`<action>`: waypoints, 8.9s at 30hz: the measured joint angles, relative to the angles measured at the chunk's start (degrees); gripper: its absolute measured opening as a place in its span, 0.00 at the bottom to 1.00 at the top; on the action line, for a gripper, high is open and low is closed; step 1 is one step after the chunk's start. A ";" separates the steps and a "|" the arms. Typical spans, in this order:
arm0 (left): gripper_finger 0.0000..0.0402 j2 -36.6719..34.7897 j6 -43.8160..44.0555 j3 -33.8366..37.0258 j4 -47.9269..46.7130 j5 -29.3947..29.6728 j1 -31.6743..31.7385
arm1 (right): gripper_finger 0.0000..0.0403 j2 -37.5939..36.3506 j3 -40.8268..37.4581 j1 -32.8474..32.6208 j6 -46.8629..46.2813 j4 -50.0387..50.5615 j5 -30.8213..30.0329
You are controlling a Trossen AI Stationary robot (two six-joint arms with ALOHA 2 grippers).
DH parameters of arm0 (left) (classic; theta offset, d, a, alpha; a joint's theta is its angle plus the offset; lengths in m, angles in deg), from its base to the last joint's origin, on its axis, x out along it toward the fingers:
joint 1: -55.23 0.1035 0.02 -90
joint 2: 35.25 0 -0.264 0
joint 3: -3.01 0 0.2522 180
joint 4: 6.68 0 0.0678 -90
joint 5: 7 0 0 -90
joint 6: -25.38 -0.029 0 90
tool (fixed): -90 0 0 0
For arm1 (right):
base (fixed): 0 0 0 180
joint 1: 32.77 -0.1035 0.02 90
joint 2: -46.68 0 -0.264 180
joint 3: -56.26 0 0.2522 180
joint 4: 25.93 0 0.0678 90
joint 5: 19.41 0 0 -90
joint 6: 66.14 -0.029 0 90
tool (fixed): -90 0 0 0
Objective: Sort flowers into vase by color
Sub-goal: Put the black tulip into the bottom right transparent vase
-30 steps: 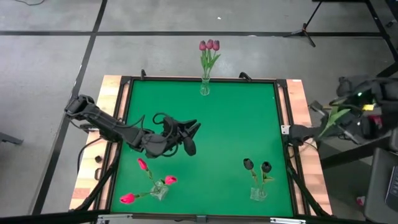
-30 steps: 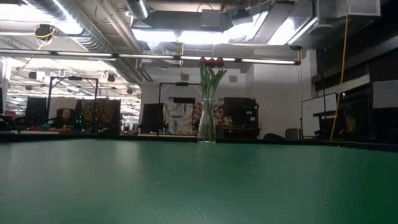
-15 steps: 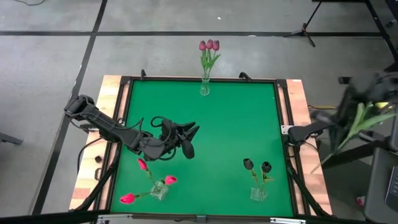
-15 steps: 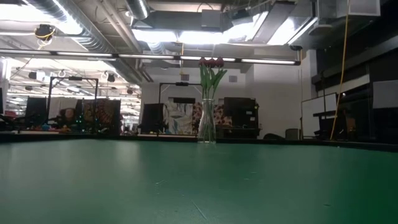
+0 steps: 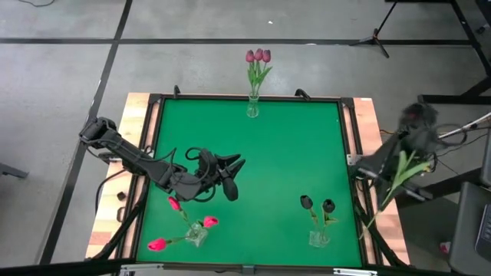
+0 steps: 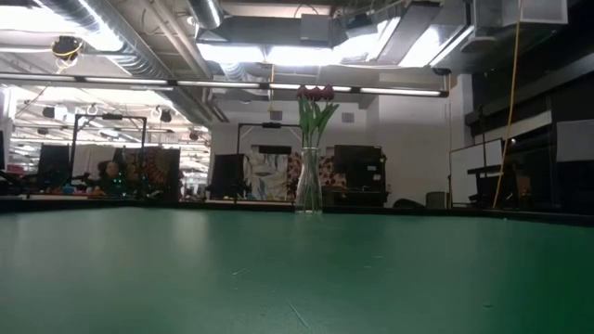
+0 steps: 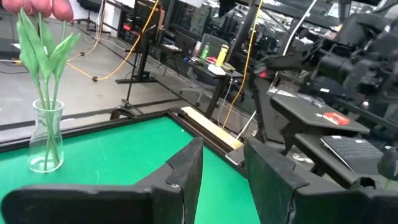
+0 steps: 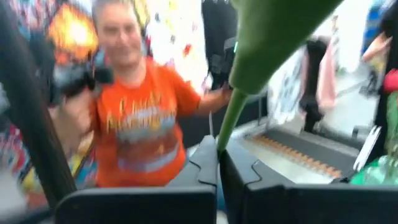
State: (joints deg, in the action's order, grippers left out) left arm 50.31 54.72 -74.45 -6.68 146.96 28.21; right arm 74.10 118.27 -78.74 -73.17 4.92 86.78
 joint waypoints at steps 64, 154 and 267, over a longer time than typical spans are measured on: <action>0.29 0.00 1.83 0.00 -2.25 0.02 -0.40 | 0.00 -0.03 -11.93 -26.80 -24.48 12.06 -46.42; 0.29 0.00 2.05 0.00 -4.32 -0.40 -0.42 | 0.00 0.59 -23.16 -9.53 -15.69 -5.27 -24.57; 0.29 0.00 2.07 0.00 -4.26 0.50 0.13 | 0.46 13.17 -23.84 -9.51 -21.23 -14.01 -18.02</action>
State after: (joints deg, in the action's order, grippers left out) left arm 50.31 56.80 -74.45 -10.94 147.46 28.34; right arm 87.28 94.42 -88.25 -94.40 -9.10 68.76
